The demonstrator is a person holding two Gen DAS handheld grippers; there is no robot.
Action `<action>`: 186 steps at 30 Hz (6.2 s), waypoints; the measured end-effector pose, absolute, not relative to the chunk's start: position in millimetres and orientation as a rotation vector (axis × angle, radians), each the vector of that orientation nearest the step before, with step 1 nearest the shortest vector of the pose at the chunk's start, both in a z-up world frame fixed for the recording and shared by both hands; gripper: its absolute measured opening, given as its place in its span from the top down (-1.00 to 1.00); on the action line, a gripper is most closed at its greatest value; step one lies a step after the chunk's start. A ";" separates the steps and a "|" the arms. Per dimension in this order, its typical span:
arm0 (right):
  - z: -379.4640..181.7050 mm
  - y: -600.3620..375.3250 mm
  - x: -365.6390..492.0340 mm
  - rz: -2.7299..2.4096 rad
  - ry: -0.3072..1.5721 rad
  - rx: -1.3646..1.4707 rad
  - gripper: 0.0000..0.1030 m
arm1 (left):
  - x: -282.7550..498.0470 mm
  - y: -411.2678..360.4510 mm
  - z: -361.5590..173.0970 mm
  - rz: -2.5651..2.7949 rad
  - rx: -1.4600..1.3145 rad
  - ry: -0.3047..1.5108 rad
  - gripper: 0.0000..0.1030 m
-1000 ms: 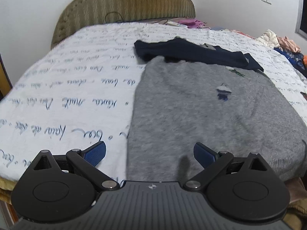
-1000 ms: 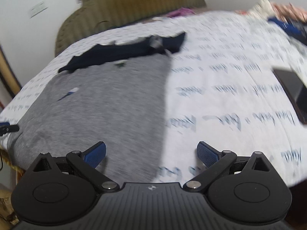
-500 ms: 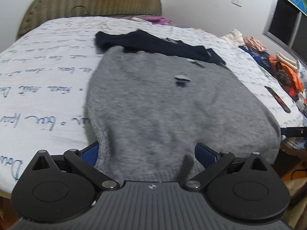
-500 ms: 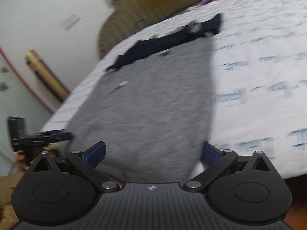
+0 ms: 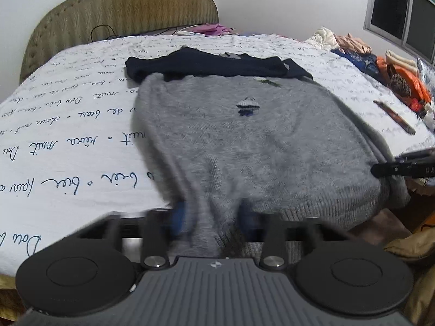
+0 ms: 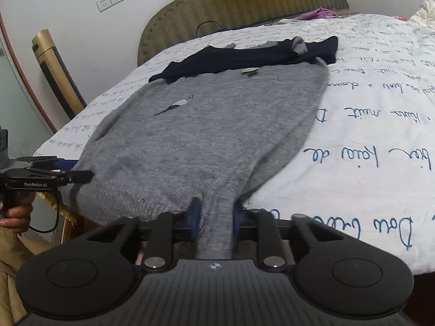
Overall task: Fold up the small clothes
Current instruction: 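Close the left tool on the hem while the right tool grasps the hem beside it, then lift the held hem with both tools and carry it toward the collar, then carry the hem over the folded sleeves toward the collar with both tools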
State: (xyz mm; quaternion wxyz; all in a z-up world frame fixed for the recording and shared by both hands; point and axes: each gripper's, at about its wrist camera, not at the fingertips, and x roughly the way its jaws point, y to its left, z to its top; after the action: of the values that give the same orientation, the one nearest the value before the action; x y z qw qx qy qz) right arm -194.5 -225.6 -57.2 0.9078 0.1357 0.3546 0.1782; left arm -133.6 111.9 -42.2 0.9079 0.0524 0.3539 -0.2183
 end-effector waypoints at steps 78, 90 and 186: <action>-28.3 -320.0 -93.5 0.414 0.518 0.867 0.84 | -46.1 93.2 40.6 -0.501 -0.046 0.611 0.83; 7.4 -329.6 -45.8 0.356 0.398 0.787 0.84 | -7.9 69.9 75.8 -0.434 -0.022 0.508 0.83; -3.8 -344.5 137.4 0.007 0.372 0.607 0.84 | 212.7 9.0 37.0 -0.114 0.143 0.749 0.83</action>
State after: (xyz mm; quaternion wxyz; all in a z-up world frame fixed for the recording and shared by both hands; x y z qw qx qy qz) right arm 137.4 -344.5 -3.8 0.9373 0.2971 0.1823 0.0036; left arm 212.7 9.0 37.0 0.9265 0.0697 0.3654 -0.0557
